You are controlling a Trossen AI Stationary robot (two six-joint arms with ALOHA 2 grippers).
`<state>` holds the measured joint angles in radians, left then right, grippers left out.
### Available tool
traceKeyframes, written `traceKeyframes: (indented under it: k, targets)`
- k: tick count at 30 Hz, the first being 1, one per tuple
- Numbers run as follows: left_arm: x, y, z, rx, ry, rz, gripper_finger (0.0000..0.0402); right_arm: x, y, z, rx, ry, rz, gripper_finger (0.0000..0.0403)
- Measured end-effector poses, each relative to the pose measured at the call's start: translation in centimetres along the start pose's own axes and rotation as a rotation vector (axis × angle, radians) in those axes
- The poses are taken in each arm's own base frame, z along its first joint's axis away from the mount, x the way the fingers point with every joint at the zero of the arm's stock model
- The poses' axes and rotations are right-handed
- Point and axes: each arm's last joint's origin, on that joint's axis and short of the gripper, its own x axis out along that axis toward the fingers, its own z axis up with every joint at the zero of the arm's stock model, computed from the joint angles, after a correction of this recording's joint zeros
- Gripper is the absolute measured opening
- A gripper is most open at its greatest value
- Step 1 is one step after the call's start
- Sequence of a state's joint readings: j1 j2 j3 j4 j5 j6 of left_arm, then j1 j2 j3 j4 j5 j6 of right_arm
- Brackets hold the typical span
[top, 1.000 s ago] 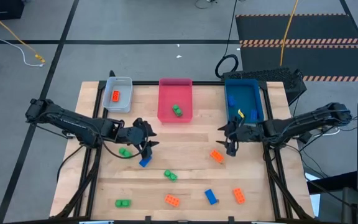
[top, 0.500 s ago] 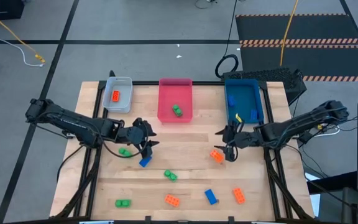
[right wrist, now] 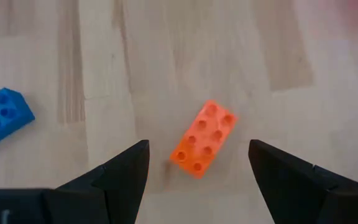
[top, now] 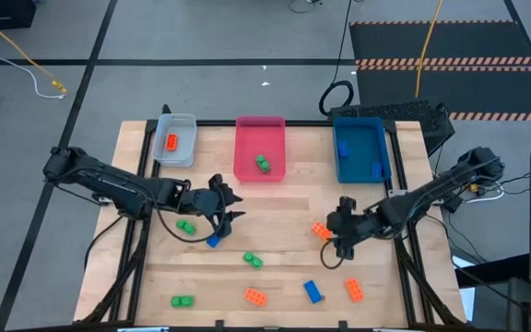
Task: Sort & place blocks by color
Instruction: Put the orange game piece into the white bin
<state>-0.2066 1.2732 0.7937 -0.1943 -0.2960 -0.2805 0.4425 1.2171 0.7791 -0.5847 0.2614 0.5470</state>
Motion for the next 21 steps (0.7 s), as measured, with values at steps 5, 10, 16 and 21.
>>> traceKeyframes:
  k: [5,10,16,21]
  targets:
    - [1.0,0.1,-0.4,0.056,0.028,0.013,0.0202,1.9,0.5,-0.4,0.103,0.105,-0.002,0.027]
    - [1.4,0.5,-0.5,0.081,0.041,0.028,0.0202,3.5,0.6,-0.2,0.176,0.106,-0.045,0.027]
    - [1.5,0.7,-0.3,0.111,0.029,0.033,0.0202,5.1,0.3,-0.3,0.243,0.13,-0.123,0.027]
    - [1.5,0.9,0.0,0.114,-0.003,0.076,0.0202,6.7,0.3,-0.5,0.236,0.162,-0.15,0.027]
